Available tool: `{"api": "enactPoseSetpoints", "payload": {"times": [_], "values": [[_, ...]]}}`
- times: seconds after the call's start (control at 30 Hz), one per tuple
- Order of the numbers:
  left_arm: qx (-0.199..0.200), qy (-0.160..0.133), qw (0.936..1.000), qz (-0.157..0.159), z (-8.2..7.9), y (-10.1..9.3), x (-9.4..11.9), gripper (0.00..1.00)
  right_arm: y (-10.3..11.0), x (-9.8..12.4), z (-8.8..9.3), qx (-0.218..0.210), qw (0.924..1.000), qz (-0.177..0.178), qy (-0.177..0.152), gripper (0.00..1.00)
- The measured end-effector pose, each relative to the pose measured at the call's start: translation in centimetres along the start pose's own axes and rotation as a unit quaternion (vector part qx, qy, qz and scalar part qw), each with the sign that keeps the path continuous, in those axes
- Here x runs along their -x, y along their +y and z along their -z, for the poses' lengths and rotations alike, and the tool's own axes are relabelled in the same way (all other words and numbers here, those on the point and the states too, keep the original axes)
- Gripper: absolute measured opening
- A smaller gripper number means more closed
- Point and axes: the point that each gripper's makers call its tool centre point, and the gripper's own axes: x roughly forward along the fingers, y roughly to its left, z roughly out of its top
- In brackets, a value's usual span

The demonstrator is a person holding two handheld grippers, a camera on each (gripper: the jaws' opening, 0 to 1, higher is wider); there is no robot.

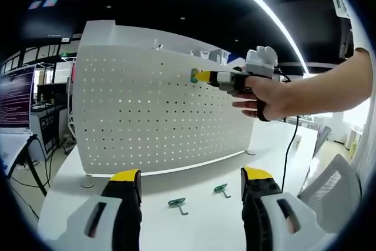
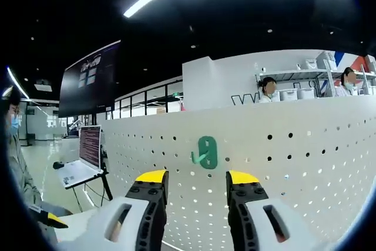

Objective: Insert the hook assembly into the mounting plate slot until the hook locks in place.

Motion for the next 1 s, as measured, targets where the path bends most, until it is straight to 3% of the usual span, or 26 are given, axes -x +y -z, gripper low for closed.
{"api": "enactPoseSetpoints", "payload": {"times": [0.33, 0.63, 0.7, 1.0], "values": [[-0.004, 0.002, 1.0000, -0.001, 0.1, -0.1, 0.0, 0.71, 0.6, 1.6, -0.3, 0.008, 0.9992, -0.038, -0.004, 0.38], [-0.004, 0.003, 1.0000, 0.003, 0.0, -0.2, 0.0, 0.71, 2.0, 5.5, 1.2, 0.043, 0.9945, -0.094, 0.014, 0.39], [-0.004, 0.003, 1.0000, 0.002, 0.1, -0.2, 0.0, 0.71, 2.1, 6.3, 1.4, 0.033, 0.9939, -0.104, 0.017, 0.40], [-0.006, 0.004, 1.0000, 0.003, 0.2, -0.2, -0.1, 0.71, 1.6, 10.1, 2.5, 0.043, 0.9921, -0.114, 0.028, 0.42]]}}
